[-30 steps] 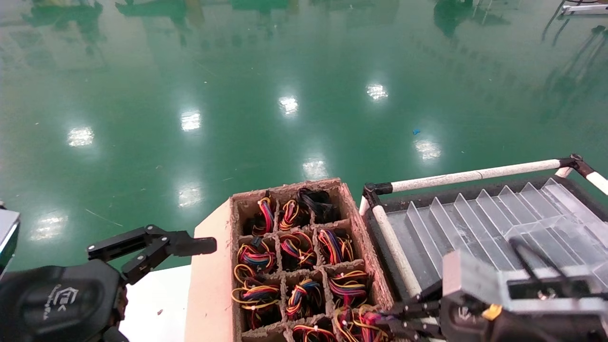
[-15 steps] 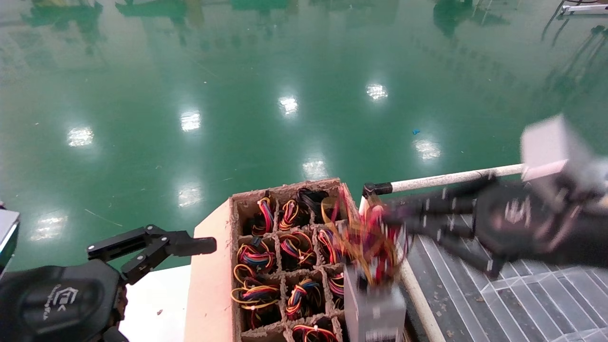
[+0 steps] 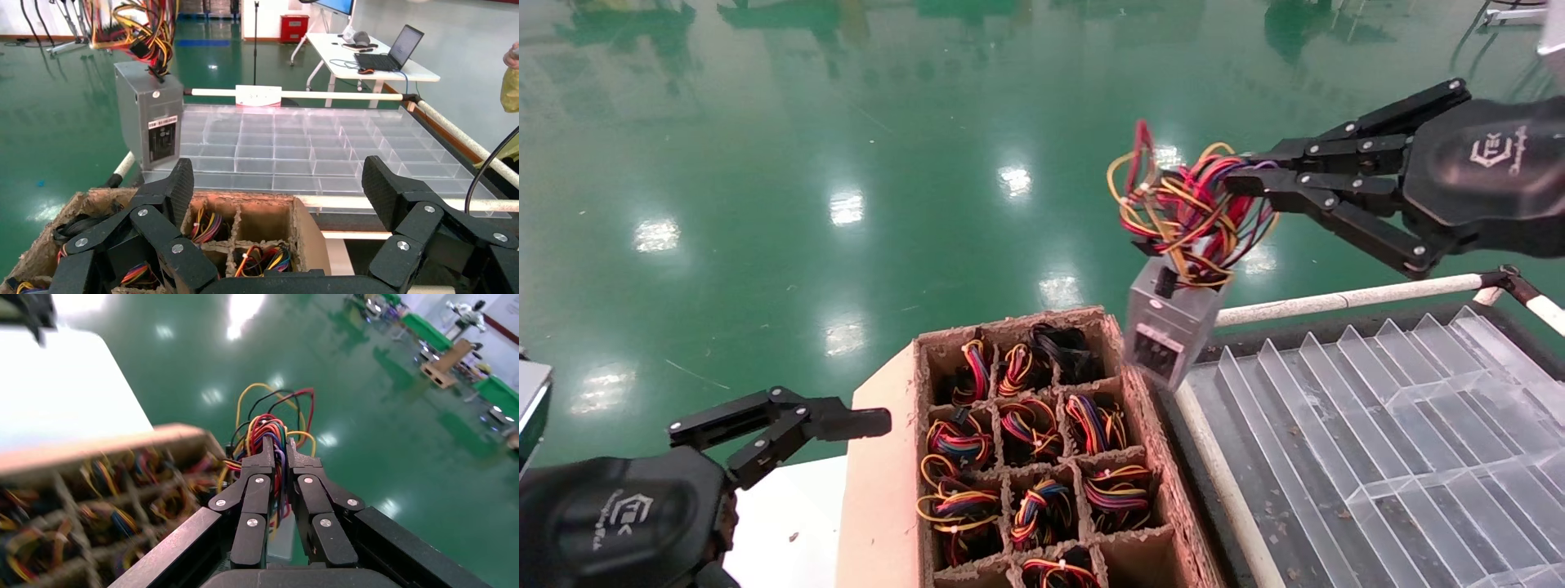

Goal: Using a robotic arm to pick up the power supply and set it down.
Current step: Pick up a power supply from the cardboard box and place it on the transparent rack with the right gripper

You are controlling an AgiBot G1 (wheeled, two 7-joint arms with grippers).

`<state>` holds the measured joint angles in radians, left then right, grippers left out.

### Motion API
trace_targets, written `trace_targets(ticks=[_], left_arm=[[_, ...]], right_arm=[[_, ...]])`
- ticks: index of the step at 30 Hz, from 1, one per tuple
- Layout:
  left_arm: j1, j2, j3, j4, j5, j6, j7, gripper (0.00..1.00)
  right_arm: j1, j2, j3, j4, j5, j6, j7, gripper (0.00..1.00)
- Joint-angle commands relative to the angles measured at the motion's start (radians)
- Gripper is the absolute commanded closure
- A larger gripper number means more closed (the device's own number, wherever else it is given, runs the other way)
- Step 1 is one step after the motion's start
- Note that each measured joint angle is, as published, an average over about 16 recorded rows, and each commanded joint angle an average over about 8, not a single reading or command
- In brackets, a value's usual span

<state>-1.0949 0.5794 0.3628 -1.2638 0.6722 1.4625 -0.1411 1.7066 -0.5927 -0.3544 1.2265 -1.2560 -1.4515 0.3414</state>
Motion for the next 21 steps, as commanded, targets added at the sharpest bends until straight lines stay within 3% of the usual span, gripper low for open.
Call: trace_targets(ticks=[1,9,21], left_arm=[[0.0,0.0,0.0,0.0,0.0,0.0,0.0,0.0],[0.0,0.0,0.0,0.0,0.0,0.0,0.0,0.0],[0.0,0.0,0.0,0.0,0.0,0.0,0.0,0.0]], right_arm=[[0.035,-0.01,-0.011,-0.028,-0.033,-0.012,-0.027,1.0],[0.113,-0.067,-0.068,-0.173,-0.177,-0.019,-0.212,1.0],[0.134,-0.123,-0.123,-0.298,-0.312,0.034,-0.503,1.0]])
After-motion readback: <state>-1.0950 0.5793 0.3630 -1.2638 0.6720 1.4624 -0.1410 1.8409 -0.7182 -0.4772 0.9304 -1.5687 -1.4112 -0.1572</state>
